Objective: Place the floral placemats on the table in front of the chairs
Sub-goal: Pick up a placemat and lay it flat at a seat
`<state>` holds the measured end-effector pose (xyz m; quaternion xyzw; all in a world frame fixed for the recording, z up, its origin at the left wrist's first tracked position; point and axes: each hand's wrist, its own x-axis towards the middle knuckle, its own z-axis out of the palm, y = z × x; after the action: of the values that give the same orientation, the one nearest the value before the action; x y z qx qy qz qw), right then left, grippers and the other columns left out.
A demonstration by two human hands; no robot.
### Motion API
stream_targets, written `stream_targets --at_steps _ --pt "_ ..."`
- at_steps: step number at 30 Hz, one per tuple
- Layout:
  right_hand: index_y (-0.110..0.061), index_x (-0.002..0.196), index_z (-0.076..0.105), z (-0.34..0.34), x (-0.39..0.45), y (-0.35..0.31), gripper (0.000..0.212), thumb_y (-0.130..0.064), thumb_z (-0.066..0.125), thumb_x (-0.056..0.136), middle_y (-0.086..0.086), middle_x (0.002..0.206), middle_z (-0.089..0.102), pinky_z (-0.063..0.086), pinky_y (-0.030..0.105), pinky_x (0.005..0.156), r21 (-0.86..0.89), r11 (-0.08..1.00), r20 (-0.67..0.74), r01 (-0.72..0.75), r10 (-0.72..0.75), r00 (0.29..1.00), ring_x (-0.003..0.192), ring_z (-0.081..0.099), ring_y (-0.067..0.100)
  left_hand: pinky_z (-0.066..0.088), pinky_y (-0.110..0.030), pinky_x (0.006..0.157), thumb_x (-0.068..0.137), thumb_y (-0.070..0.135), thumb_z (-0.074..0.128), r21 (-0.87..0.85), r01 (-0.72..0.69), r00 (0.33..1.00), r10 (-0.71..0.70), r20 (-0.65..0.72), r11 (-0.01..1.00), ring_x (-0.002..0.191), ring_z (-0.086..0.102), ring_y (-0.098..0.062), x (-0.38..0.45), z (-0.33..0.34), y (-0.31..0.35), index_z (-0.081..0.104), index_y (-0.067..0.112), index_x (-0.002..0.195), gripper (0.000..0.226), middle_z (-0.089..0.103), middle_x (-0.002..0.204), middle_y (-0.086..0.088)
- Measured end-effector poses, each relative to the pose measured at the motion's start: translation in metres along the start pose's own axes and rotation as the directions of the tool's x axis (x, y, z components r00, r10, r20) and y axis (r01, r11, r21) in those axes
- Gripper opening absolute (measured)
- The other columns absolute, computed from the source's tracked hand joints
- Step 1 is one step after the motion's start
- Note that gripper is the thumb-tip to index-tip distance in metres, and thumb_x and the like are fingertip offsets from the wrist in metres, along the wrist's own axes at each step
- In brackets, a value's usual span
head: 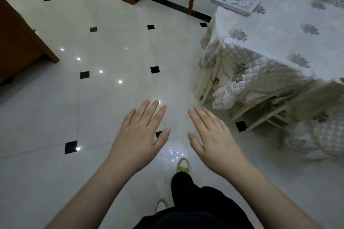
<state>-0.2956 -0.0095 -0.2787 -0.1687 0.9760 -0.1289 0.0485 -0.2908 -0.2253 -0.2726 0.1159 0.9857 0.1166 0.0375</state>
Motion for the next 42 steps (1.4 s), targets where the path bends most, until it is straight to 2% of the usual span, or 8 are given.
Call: stream_targets --at_steps 6,13,18,25,28,31,36,42 --pt "-0.016 0.150 0.035 -0.006 0.080 0.058 0.062 -0.041 0.025 0.094 0.002 0.157 0.035 0.031 0.044 0.113 0.009 1.000 0.002 -0.022 0.022 1.000 0.144 0.032 0.022 -0.002 -0.032 0.118 0.095 0.060 0.007 0.072 0.038 0.999 -0.039 0.020 0.997 0.152 0.006 -0.014 0.086 0.001 -0.012 0.018 0.029 0.157 0.070 0.016 0.164 0.006" --pt "-0.012 0.146 0.044 -0.010 0.156 0.096 0.061 -0.038 0.029 0.093 0.005 0.151 0.043 0.032 0.043 0.111 0.048 0.998 0.061 0.043 -0.046 0.997 0.140 0.040 0.025 0.008 -0.036 0.118 0.099 0.055 0.018 0.145 0.021 0.999 -0.027 0.042 0.989 0.149 0.020 -0.019 0.173 -0.011 -0.013 0.029 0.024 0.154 0.065 0.029 0.160 0.001" --pt "-0.018 0.155 0.023 -0.009 0.209 0.109 0.074 -0.048 0.012 0.088 -0.001 0.162 0.021 0.011 0.030 0.117 0.142 0.987 0.132 0.082 -0.101 0.986 0.148 0.019 0.016 0.016 -0.040 0.116 0.099 0.051 0.025 0.205 -0.003 0.999 -0.004 0.035 0.979 0.146 0.031 -0.024 0.220 -0.008 -0.025 0.039 0.019 0.150 0.062 0.039 0.156 -0.004" --pt "-0.021 0.156 0.016 -0.002 0.298 0.104 0.077 -0.051 0.004 0.086 -0.006 0.163 0.014 0.006 0.027 0.119 0.137 0.989 0.164 0.061 -0.083 0.983 0.150 0.010 0.011 0.017 -0.041 0.115 0.099 0.051 0.025 0.212 -0.019 1.000 0.016 0.017 0.977 0.145 0.033 -0.025 0.293 -0.006 -0.085 0.042 0.018 0.149 0.062 0.041 0.154 -0.005" --pt "-0.020 0.156 0.019 0.007 0.346 0.086 0.075 -0.050 0.007 0.088 -0.004 0.163 0.017 0.009 0.030 0.120 0.117 0.991 0.146 0.059 -0.076 0.986 0.150 0.013 0.013 0.018 -0.044 0.116 0.098 0.051 0.025 0.246 -0.027 1.000 0.024 0.013 0.969 0.145 0.032 -0.027 0.325 -0.014 -0.129 0.041 0.017 0.149 0.063 0.040 0.155 -0.007" --pt "-0.020 0.156 0.019 0.008 0.394 0.064 0.070 -0.047 0.010 0.091 -0.004 0.163 0.015 0.004 0.026 0.117 0.123 0.991 0.162 0.046 -0.066 0.985 0.150 0.012 0.013 0.021 -0.046 0.116 0.098 0.052 0.025 0.255 -0.013 1.000 0.012 0.003 0.967 0.146 0.031 -0.027 0.353 -0.030 -0.174 0.041 0.017 0.149 0.064 0.039 0.155 -0.007" --pt "-0.013 0.151 0.035 0.003 0.466 0.044 0.068 -0.041 0.019 0.092 0.005 0.159 0.030 0.024 0.037 0.118 0.094 0.995 0.122 0.040 -0.051 0.991 0.146 0.029 0.022 0.021 -0.046 0.115 0.098 0.052 0.023 0.242 -0.052 0.998 0.046 0.032 0.969 0.145 0.032 -0.027 0.404 -0.046 -0.234 0.043 0.017 0.148 0.064 0.040 0.155 -0.007" --pt "-0.009 0.144 0.046 -0.003 0.513 0.060 0.059 -0.035 0.033 0.094 0.009 0.150 0.045 0.042 0.044 0.107 0.041 0.998 0.052 -0.045 0.043 0.998 0.137 0.043 0.027 0.021 -0.045 0.115 0.098 0.051 0.024 0.171 -0.133 0.991 0.128 0.039 0.976 0.144 0.034 -0.028 0.478 -0.052 -0.249 0.044 0.016 0.148 0.064 0.043 0.153 -0.007"
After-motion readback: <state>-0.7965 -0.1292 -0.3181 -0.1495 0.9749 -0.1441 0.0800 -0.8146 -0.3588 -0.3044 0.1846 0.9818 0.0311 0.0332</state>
